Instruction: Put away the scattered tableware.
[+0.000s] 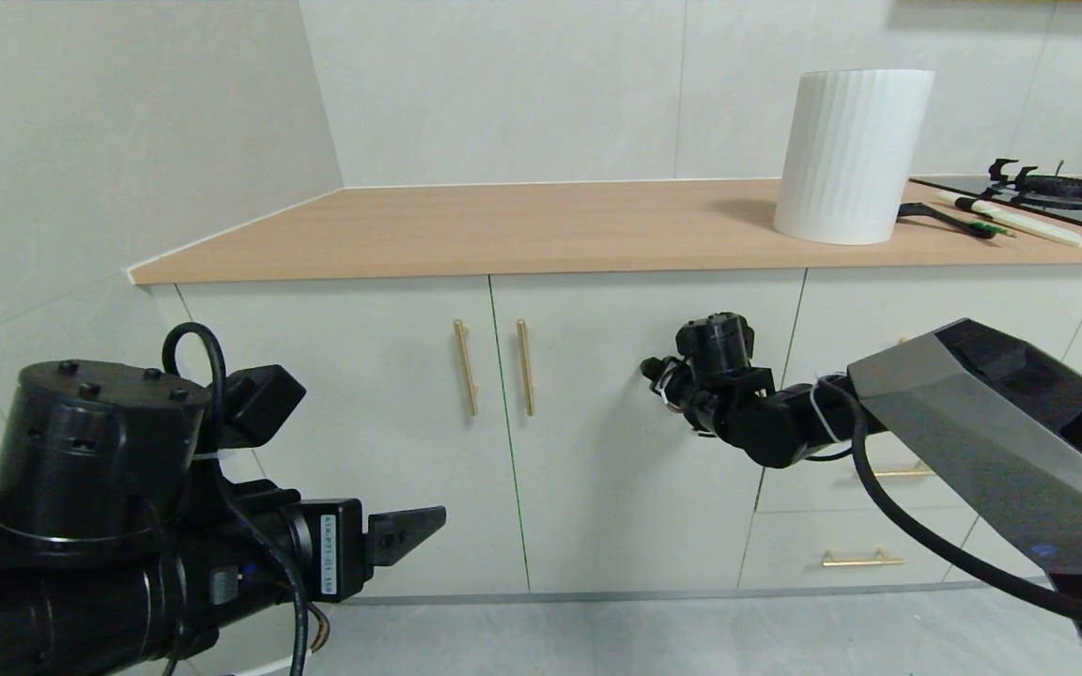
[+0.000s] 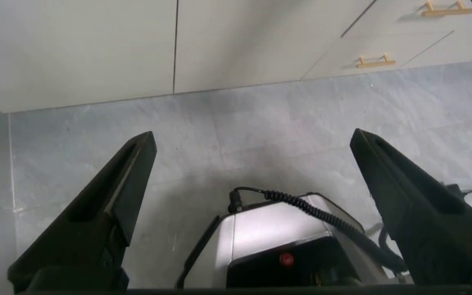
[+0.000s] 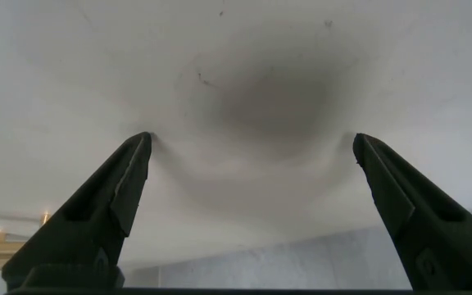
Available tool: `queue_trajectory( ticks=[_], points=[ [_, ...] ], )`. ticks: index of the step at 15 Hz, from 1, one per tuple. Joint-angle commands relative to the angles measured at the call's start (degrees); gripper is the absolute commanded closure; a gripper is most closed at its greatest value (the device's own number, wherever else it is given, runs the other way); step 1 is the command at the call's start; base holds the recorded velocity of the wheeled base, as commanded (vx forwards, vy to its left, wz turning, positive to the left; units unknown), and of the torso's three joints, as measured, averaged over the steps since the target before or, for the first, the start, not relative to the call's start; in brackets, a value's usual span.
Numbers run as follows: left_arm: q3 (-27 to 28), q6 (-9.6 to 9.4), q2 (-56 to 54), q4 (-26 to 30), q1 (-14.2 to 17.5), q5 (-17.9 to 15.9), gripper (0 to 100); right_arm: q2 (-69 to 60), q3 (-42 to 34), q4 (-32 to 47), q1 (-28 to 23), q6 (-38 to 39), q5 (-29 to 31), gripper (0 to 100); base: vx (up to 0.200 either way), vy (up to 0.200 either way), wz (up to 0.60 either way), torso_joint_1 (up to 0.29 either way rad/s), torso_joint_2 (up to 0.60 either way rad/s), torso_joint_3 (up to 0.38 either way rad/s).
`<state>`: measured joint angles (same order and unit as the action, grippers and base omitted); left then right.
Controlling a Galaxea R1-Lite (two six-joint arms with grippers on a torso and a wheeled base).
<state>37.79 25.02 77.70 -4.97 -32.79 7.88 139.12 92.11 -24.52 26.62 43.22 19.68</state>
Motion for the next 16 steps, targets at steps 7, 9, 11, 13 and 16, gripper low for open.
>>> queue_trajectory(
  ticks=[7, 9, 11, 13, 16],
  points=[
    [0.00, -0.05, -0.27, -0.04, 0.01, 0.04, 0, -28.46, -30.76, -2.20, 2.56, -6.30, -29.34, 0, 0.000, 0.000, 0.00, 0.000, 0.00, 0.000],
    [0.00, 0.03, -0.80, -0.04, 0.01, 0.12, 0, -32.60, -33.58, -2.99, 2.64, -7.09, -26.62, 0, 0.000, 0.000, 0.00, 0.000, 0.00, 0.000],
    [0.09, 0.03, -4.23, -0.12, 0.45, 0.74, 0, -42.35, -39.55, -2.82, 2.64, -10.34, -26.36, 0, 0.000, 0.000, 0.00, 0.000, 0.00, 0.000],
    [-0.79, 0.03, -11.87, 0.14, 1.77, 0.47, 0, -53.51, -45.88, -2.82, 2.20, -14.56, -26.36, 0, 0.000, 0.000, 0.00, 0.000, 0.00, 0.000],
    [-4.92, -0.14, -23.56, 0.14, 4.32, 0.56, 0, -68.89, -54.14, -1.06, -0.34, -20.10, -24.25, 0, 0.000, 0.000, 0.00, 0.000, 0.00, 0.000]
  ],
)
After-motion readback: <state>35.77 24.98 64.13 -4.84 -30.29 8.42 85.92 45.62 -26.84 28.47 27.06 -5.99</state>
